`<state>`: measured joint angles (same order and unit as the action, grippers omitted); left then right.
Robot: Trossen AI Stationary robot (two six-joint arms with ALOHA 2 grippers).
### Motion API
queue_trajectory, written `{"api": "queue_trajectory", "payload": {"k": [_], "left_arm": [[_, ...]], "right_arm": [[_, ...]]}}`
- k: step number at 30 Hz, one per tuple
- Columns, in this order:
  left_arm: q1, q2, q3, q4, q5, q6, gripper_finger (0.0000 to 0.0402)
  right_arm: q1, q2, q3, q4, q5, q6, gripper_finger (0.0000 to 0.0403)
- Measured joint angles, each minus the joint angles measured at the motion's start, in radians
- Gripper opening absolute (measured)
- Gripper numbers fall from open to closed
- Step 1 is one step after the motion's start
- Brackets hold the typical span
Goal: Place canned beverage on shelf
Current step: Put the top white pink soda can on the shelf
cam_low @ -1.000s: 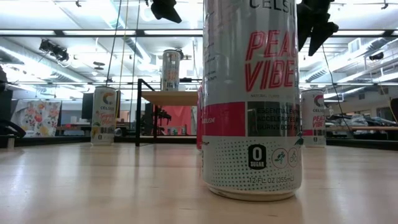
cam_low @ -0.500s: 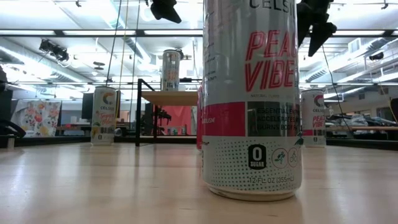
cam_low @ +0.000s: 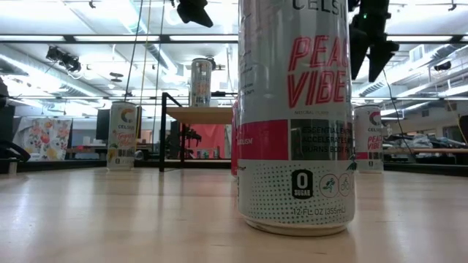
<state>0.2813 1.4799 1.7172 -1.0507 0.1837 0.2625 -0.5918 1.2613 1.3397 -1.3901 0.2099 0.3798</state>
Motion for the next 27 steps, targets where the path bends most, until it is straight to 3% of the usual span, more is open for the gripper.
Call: {"api": "queue_trajectory", "payload": {"k": [4,27], "left_arm": [[0.0,0.0,0.0,-0.02,0.0,0.018,0.0353],[0.0,0.0,0.0,-0.025,0.0,0.013,0.0353]], "right_arm": [[-0.017,-0.001,-0.06,0.036,0.052,-0.013,0.0393],[-0.158,-0.005,-0.224,0.198,-0.027,-0.021,0.0393]]}}
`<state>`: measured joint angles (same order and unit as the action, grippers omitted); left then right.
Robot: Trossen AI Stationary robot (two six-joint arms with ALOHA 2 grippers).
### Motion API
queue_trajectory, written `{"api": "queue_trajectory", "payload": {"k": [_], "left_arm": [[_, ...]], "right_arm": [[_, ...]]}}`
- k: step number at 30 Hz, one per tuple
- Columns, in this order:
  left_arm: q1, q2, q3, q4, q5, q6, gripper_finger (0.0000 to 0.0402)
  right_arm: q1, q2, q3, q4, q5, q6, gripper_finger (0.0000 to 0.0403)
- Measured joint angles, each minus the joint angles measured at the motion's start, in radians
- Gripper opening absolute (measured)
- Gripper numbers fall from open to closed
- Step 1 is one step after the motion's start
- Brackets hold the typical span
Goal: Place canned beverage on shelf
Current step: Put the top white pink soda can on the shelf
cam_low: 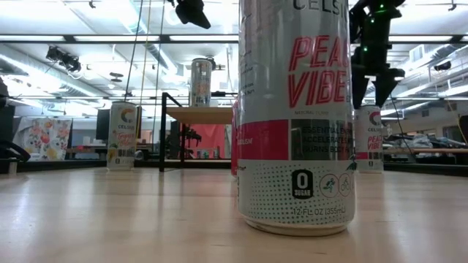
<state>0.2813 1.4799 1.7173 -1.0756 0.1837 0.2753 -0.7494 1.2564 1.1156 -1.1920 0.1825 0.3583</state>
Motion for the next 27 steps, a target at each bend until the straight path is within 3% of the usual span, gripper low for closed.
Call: {"api": "queue_trajectory", "payload": {"k": [10,27], "left_arm": [[0.0,0.0,0.0,0.001,0.0,-0.005,0.0353],[0.0,0.0,0.0,0.001,0.0,-0.012,0.0353]], "right_arm": [[-0.009,0.0,-0.041,0.056,-0.009,-0.045,0.039],[-0.014,0.0,-0.108,0.123,-0.001,-0.048,0.033]]}}
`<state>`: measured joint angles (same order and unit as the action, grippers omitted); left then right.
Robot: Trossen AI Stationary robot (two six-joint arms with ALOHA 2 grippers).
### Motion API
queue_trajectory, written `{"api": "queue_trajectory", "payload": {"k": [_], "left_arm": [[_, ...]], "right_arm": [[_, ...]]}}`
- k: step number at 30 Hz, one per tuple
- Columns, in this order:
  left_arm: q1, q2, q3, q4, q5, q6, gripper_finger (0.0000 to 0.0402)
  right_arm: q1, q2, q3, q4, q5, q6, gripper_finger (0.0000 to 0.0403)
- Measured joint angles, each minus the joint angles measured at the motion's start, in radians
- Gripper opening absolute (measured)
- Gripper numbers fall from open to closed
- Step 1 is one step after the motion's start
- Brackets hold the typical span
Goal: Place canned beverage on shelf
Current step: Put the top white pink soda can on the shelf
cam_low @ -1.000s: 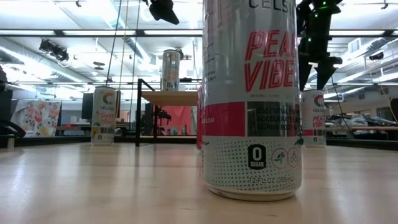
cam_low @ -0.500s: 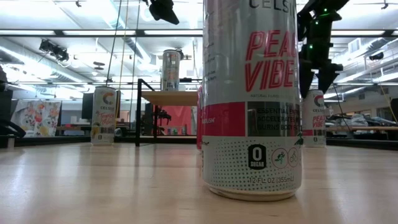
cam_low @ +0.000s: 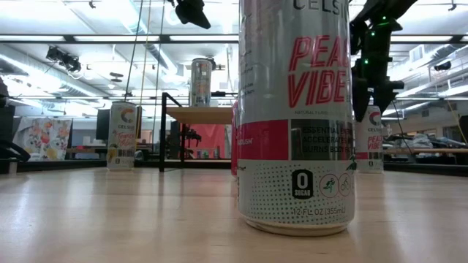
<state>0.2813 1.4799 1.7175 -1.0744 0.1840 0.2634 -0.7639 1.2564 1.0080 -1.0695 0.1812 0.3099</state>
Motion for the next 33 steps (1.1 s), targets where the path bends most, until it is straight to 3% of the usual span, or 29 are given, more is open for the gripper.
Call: {"api": "queue_trajectory", "payload": {"k": [12,24,33], "left_arm": [[0.0,0.0,0.0,0.0,0.0,0.0,0.0353],[0.0,0.0,0.0,0.0,0.0,0.0,0.0353],[0.0,0.0,0.0,0.001,0.0,0.0,0.0353]], "right_arm": [[0.0,-0.002,0.0,0.006,-0.007,-0.006,0.0271],[0.002,-0.015,0.003,-0.033,-0.023,-0.019,0.0271],[0.016,-0.059,0.136,-0.162,-0.02,-0.008,0.0271]]}}
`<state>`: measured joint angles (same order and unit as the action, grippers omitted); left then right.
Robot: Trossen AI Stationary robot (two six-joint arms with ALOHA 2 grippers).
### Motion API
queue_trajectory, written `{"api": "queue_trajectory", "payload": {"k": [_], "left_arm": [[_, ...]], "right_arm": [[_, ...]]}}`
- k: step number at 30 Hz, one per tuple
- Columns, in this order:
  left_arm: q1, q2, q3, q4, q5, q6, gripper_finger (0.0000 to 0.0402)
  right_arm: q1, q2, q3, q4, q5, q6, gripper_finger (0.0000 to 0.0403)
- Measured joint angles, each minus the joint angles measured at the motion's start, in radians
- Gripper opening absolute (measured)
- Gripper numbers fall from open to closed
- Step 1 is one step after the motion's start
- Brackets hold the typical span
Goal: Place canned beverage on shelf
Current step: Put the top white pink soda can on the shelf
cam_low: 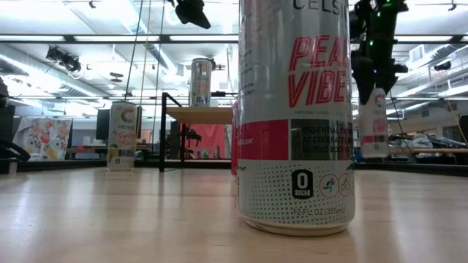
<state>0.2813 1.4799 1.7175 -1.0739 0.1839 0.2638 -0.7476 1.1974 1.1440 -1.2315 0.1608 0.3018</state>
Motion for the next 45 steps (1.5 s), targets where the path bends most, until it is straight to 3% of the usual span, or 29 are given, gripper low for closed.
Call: {"api": "queue_trajectory", "payload": {"k": [8,23,30,45], "left_arm": [[0.0,0.0,0.0,0.0,0.0,-0.007,0.0353],[0.0,0.0,0.0,0.01,0.0,-0.018,0.0353],[0.0,0.0,0.0,0.016,0.0,-0.019,0.0353],[0.0,0.0,0.0,0.015,0.0,-0.036,0.0353]], "right_arm": [[0.046,-0.007,0.16,-0.168,0.06,0.02,0.0271],[0.112,-0.006,0.476,-0.322,0.068,0.017,0.0271],[0.145,-0.005,0.569,-0.268,0.057,0.001,0.0271],[0.218,0.085,0.574,0.004,0.015,-0.036,0.0271]]}}
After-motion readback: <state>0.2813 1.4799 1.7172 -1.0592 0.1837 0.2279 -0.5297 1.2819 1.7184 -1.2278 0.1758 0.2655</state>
